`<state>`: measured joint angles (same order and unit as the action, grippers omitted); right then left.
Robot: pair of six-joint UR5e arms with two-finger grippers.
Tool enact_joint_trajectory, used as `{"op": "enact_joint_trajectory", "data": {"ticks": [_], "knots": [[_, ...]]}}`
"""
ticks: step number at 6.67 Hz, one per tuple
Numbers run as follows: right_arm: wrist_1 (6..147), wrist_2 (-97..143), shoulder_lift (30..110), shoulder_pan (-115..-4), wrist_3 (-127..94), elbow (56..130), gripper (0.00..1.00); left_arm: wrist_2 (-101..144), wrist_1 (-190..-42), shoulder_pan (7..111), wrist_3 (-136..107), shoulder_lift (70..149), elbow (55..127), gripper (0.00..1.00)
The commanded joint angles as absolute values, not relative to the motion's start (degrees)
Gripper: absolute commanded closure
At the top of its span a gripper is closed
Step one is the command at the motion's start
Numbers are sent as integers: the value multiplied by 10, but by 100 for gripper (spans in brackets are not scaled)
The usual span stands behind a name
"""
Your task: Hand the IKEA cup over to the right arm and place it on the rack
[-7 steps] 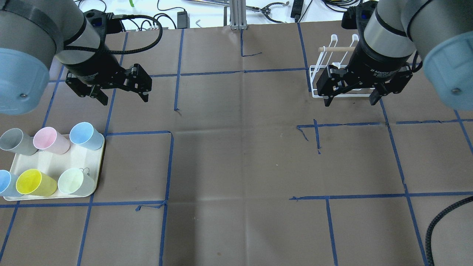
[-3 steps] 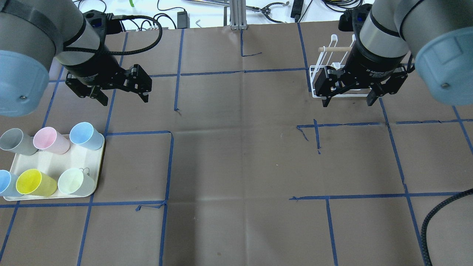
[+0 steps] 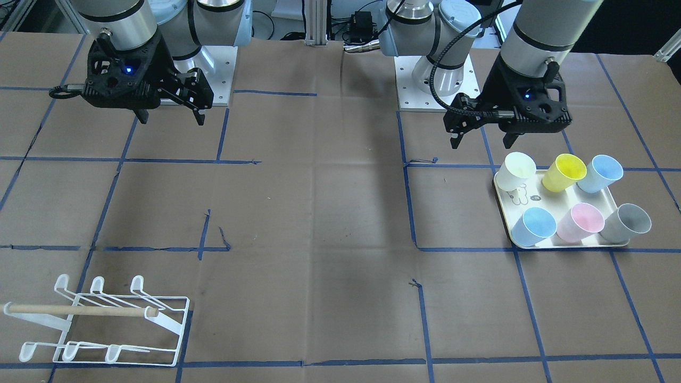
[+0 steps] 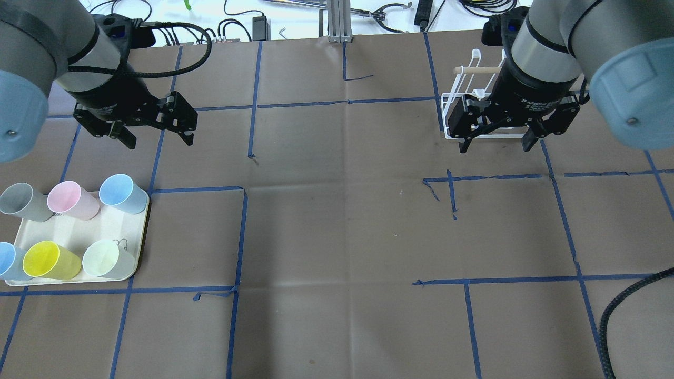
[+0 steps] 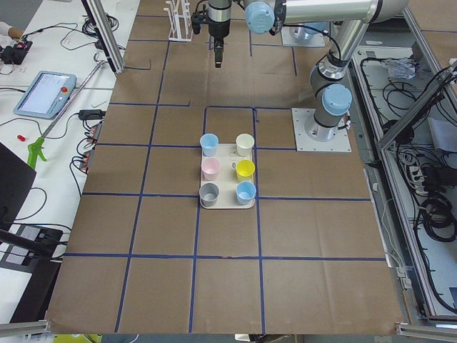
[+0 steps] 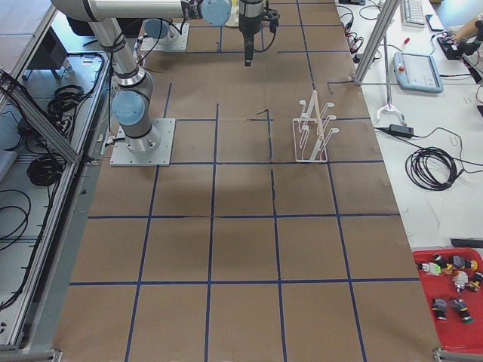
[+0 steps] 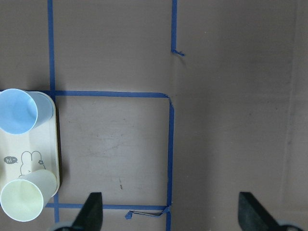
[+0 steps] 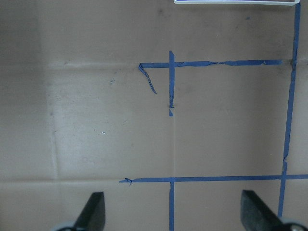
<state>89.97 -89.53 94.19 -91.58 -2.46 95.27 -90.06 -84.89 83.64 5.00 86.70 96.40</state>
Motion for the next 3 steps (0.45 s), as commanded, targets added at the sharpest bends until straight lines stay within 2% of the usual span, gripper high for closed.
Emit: {"op": "enact_joint_trajectory", "data": {"ticks": [1, 3], "knots": [[901, -892, 941, -916, -25, 949, 0, -900, -847, 752, 133, 864, 987, 0], [908, -889, 940, -916, -25, 948, 0, -898, -821, 689, 213, 867, 1011, 0]]}}
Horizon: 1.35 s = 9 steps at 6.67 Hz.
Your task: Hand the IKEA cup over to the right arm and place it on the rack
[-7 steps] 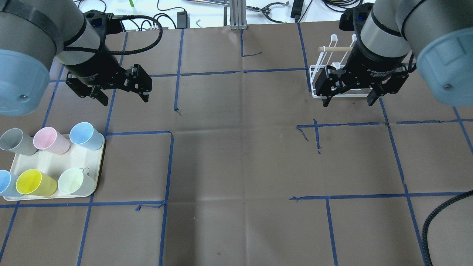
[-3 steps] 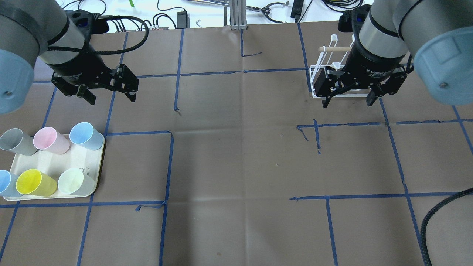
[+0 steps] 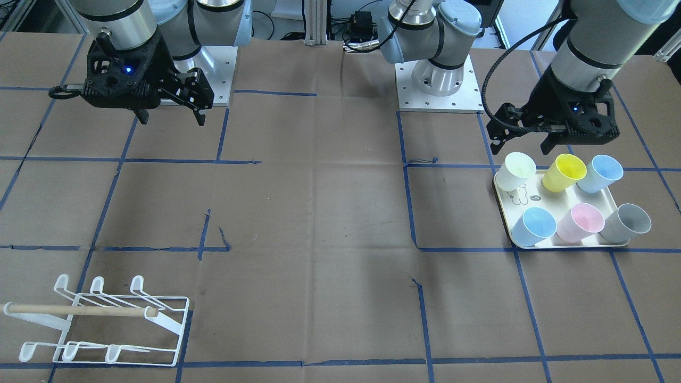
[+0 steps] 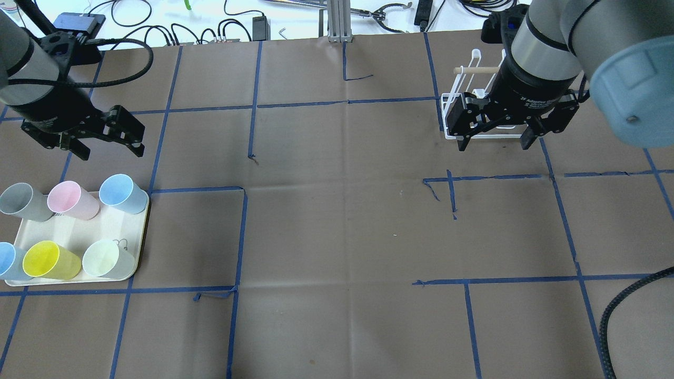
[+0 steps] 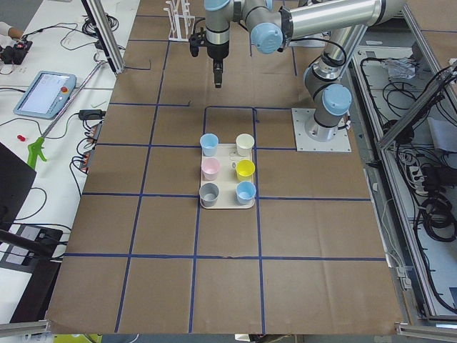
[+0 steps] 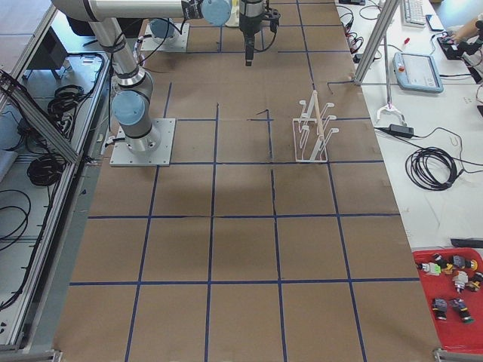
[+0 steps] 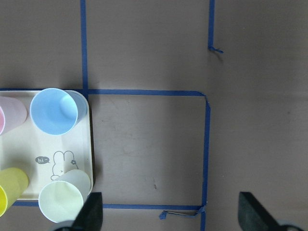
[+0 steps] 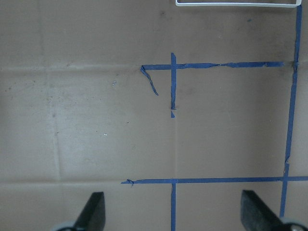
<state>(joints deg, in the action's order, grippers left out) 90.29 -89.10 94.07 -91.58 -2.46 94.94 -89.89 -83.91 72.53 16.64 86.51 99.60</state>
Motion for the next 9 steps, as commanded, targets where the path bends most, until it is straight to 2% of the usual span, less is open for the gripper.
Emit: {"op": "enact_joint_trajectory", "data": {"ticks": [1, 4, 7, 9], "knots": [[941, -889, 940, -916, -25, 953, 0, -898, -782, 681, 232, 869, 1035, 0], [1080, -765, 931, -916, -27, 977, 0, -900, -623, 665, 277, 890, 1141, 0], [1311, -601, 925, -915, -35, 1089, 0, -895, -566, 630, 288, 953, 1155, 0], [1421, -548, 901, -914, -111, 1100, 1, -894, -486, 636, 275, 1024, 1157, 0]]}}
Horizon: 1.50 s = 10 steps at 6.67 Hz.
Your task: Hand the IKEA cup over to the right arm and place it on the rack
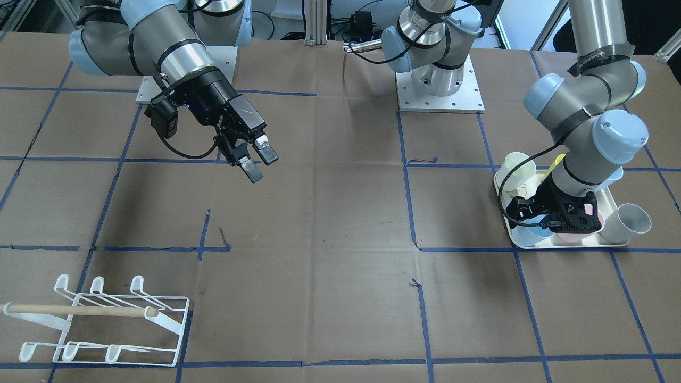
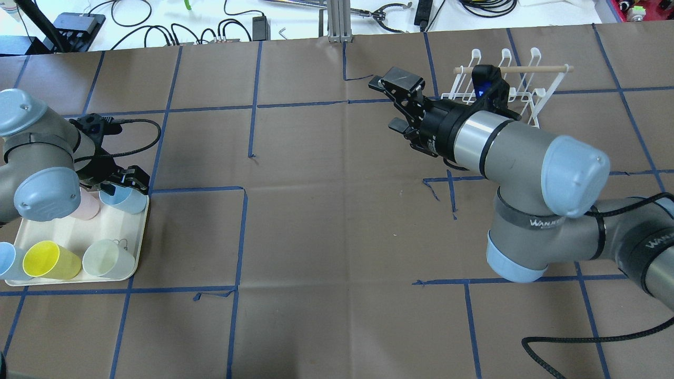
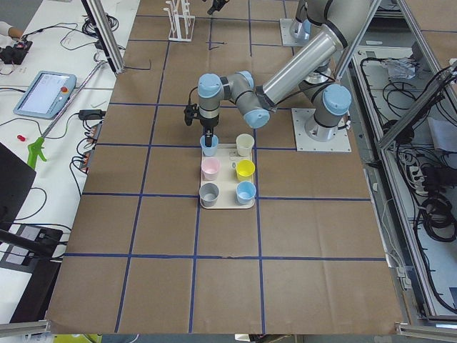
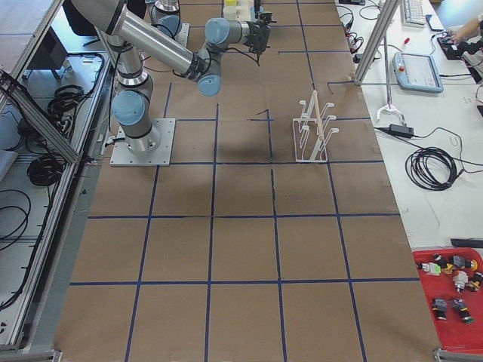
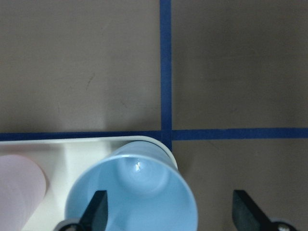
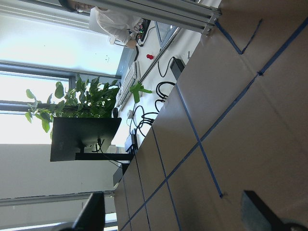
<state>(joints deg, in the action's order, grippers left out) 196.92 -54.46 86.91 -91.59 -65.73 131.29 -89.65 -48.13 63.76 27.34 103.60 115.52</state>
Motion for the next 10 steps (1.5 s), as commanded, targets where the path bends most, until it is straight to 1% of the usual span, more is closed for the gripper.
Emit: {"op": "enact_joint_trajectory", "data": {"ticks": [1, 2, 4, 5, 6, 7, 8, 9, 10], "knots": [[2063, -520, 868, -916, -680, 1360, 0, -896, -482, 637, 276, 1036, 1153, 94], [2063, -519, 867, -916, -679, 1361, 0, -896, -483, 636, 279, 1034, 1147, 100], [2078, -519, 868, -916, -714, 1361, 1, -896, -490, 638, 281, 1008, 1144, 100], [2099, -520, 867, -917, -738, 1361, 1, -895, -516, 642, 277, 978, 1141, 100], [2101, -520, 864, -916, -738, 1361, 0, -893, -566, 646, 276, 950, 1112, 100], [2106, -522, 857, -916, -738, 1360, 0, -876, -660, 660, 272, 934, 1046, 100], [2109, -521, 857, -916, -739, 1361, 0, -875, -735, 670, 272, 944, 968, 100], [2110, -522, 857, -916, -739, 1358, 0, -871, -750, 678, 278, 950, 935, 100], [2110, -522, 857, -915, -739, 1356, 0, -814, -744, 687, 287, 951, 921, 100]]}}
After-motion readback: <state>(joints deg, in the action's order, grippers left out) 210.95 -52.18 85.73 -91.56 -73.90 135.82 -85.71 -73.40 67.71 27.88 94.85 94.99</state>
